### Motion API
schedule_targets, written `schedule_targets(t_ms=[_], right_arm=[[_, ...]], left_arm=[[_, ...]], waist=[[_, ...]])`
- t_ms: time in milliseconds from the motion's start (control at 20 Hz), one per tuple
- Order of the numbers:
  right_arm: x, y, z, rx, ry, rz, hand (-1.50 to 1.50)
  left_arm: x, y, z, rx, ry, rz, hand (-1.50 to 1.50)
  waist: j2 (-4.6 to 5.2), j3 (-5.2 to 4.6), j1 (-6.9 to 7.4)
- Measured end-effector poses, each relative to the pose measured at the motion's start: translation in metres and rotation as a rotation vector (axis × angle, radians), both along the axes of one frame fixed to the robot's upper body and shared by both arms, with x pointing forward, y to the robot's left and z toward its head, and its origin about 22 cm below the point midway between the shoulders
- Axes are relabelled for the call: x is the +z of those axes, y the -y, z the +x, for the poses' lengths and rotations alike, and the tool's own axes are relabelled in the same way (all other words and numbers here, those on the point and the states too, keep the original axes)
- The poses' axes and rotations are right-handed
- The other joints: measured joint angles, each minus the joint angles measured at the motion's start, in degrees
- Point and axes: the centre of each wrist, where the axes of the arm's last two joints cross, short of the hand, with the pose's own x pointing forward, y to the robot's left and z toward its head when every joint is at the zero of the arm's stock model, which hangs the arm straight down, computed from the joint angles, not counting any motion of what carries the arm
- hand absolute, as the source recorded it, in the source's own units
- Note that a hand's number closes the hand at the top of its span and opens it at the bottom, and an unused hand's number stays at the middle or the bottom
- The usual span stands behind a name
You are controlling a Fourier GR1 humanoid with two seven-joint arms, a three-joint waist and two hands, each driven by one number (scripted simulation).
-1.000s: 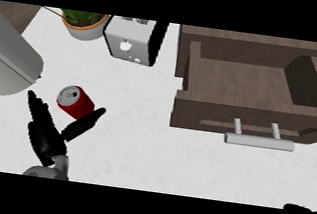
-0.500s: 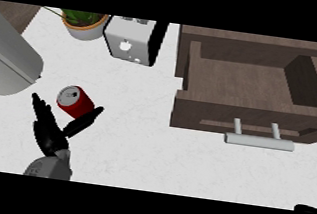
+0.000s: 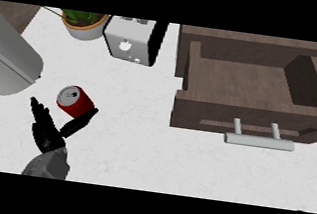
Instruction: Pick up the can, place it into the drawer and close the drawer
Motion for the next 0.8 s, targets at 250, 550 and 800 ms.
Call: schedule_targets(t_ms=[250,550,800], right_arm=[[-0.002,0.002,-0.002,0.001,0.001,0.000,-1.50],[-0.004,0.004,0.007,0.002,0.006,-0.012,-1.50],[0.000,0.000,0.010,-0.004,0.014,0.000,-1.50]], left_arm=[[-0.007,-0.005,0.004,-0.018,0.014,0.007,-1.50],[-0.004,-0.014,0.026,-0.095,0.032,-0.004,-1.50],[-0.003,-0.015,0.035,-0.167,0.067,-0.033,1.50]], waist=[[0.00,0.00,-0.04],[0.09,-0.01,-0.24],[0.11,-0.01,-0.31]])
